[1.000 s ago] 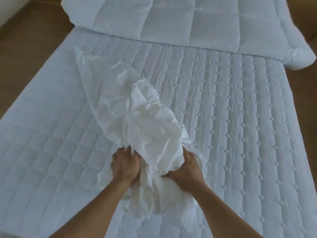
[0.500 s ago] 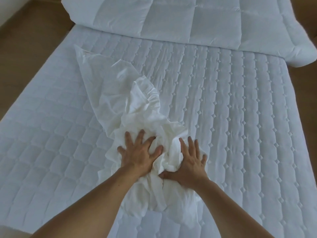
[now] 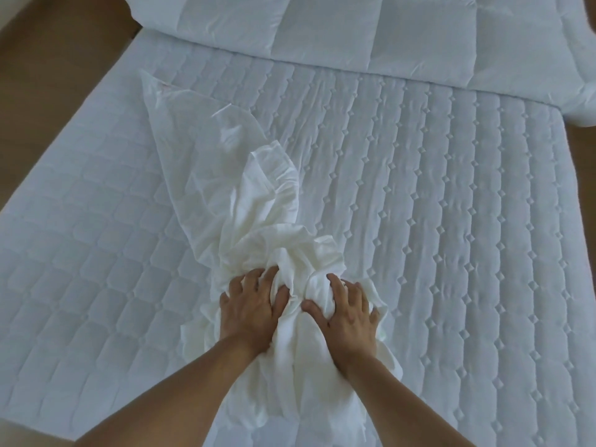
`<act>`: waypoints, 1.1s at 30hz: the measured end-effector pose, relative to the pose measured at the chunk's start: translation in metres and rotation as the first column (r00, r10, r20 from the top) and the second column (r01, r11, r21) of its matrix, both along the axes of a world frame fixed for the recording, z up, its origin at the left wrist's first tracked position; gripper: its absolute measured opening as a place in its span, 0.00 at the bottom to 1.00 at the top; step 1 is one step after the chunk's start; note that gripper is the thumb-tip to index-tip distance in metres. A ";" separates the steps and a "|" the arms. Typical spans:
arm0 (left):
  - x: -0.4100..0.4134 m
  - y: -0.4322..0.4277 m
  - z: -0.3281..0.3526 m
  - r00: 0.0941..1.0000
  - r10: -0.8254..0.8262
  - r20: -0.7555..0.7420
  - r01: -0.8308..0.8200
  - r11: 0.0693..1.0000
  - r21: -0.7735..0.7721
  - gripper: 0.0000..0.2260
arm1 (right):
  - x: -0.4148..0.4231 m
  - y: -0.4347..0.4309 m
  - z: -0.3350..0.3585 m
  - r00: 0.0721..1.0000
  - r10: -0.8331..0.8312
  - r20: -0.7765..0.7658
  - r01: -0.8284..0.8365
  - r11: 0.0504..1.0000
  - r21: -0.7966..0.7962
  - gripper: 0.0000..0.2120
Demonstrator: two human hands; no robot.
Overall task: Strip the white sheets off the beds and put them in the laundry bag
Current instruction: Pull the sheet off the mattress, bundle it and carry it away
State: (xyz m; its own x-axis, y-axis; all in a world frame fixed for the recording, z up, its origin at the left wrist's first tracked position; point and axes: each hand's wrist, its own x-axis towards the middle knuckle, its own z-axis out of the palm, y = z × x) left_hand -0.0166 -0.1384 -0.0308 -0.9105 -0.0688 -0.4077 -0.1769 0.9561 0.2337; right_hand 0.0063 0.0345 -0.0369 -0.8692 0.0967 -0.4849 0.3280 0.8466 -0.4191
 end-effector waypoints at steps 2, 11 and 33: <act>-0.002 -0.005 0.009 1.000 0.027 0.007 -0.028 0.997 0.066 0.37 | -0.004 0.001 0.016 1.000 -0.030 0.005 0.030 0.998 -0.055 0.50; -0.057 -0.026 0.055 0.986 0.121 -0.116 -0.090 0.965 0.247 0.37 | -0.112 -0.043 0.101 0.987 0.003 -0.160 -0.009 0.999 -0.037 0.47; -0.263 -0.172 -0.026 0.787 0.570 0.238 -0.603 0.627 0.493 0.24 | -0.311 -0.189 -0.009 0.992 0.024 0.126 -0.017 0.998 -0.053 0.39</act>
State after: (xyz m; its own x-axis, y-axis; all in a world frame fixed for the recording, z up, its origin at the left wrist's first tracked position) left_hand -0.2793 -0.3103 -0.0564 -0.7286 -0.3455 -0.5915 -0.6850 0.3744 0.6250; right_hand -0.3050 -0.1545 -0.0461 -0.8021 0.0513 -0.5950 0.3637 0.8322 -0.4186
